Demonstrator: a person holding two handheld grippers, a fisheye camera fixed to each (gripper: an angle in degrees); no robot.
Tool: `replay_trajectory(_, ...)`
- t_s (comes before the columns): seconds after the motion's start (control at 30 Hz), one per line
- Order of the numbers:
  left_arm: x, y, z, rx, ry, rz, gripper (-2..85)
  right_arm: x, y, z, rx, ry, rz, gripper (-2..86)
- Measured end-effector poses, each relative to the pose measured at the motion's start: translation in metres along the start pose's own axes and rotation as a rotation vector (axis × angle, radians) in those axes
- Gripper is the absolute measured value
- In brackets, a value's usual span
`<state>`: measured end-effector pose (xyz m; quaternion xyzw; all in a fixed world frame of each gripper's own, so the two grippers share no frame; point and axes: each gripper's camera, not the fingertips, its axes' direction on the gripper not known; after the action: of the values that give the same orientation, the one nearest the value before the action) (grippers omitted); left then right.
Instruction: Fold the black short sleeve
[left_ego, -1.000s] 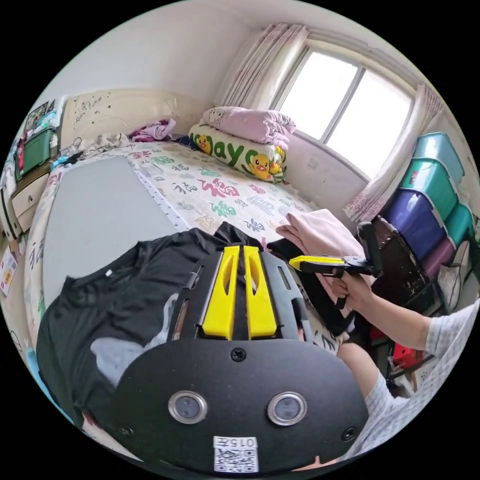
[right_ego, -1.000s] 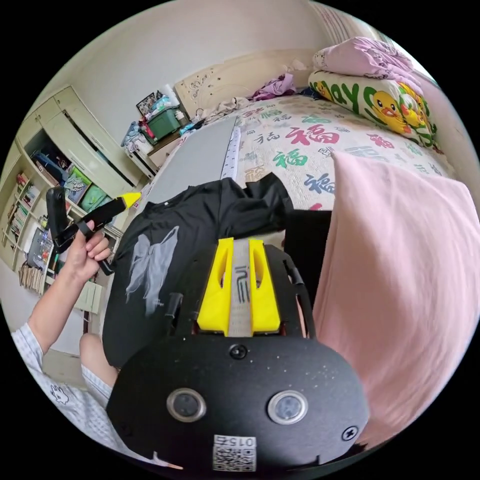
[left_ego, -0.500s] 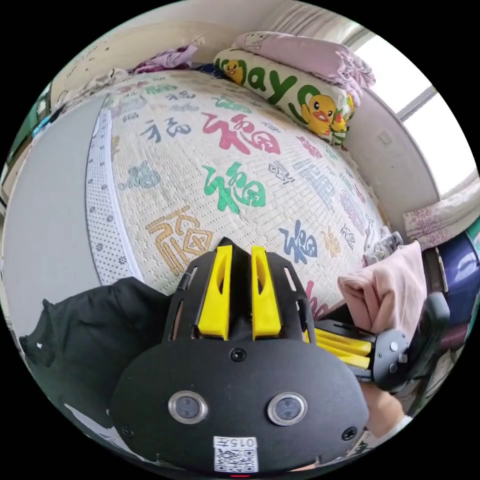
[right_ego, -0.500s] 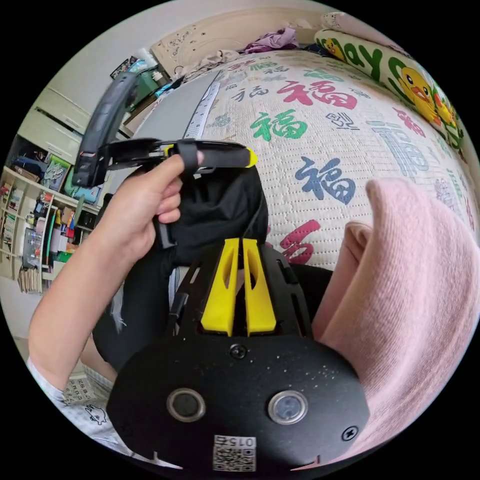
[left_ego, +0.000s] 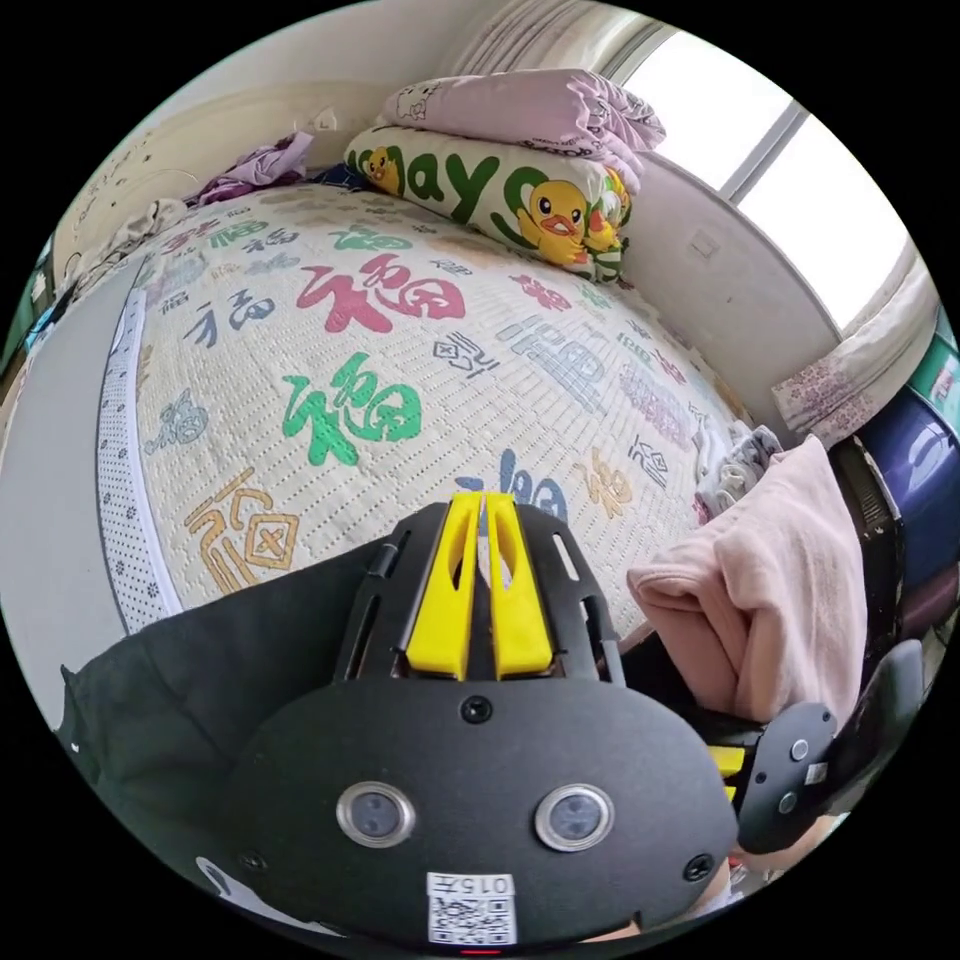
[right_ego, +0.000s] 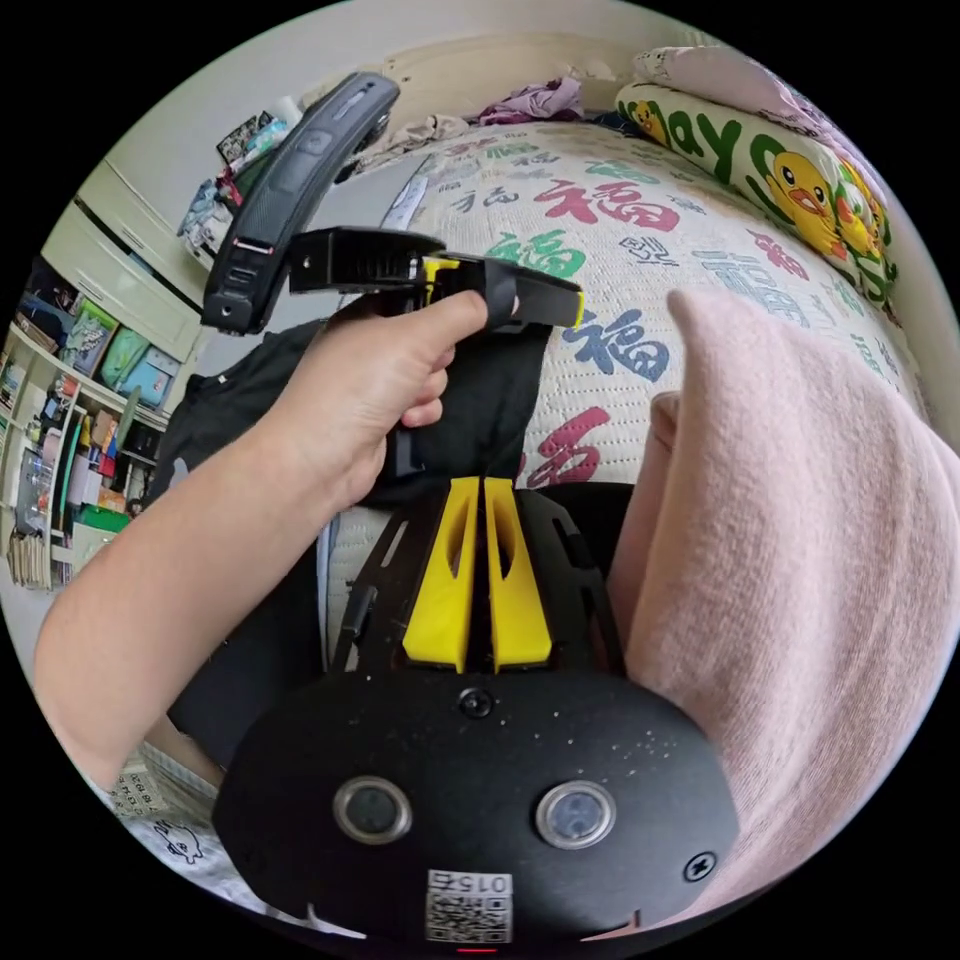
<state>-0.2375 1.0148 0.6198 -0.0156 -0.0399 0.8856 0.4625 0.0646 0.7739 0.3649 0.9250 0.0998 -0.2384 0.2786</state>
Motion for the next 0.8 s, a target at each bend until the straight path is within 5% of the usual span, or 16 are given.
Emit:
replay_trajectory(0.17, -0.026, 0.018, -0.04, 0.108, 0.139, -0.061, 7.3, 0.0, 0.004, -0.006, -0.02, 0.021, 0.01, -0.2)
replay_trajectory(0.33, -0.055, 0.096, -0.168, 0.242, 0.277, 0.048, 7.1, 0.015, 0.021, -0.033, -0.005, -0.105, 0.079, 1.1)
replay_trajectory(0.47, -0.08, 0.206, -0.275, 0.237, 0.183, 0.082, 7.3, 0.012, 0.067, -0.077, 0.106, -0.15, 0.108, 5.2)
replay_trajectory(0.63, -0.135, 0.432, -0.423, 0.307, -0.029, -0.314, 7.8, -0.021, 0.185, -0.122, 0.165, -0.217, 0.026, 8.1)
replay_trajectory(0.8, -0.143, 0.601, -0.478, 0.228, -0.153, -0.642, 8.8, -0.038, 0.288, -0.109, 0.072, -0.289, 0.083, 9.8)
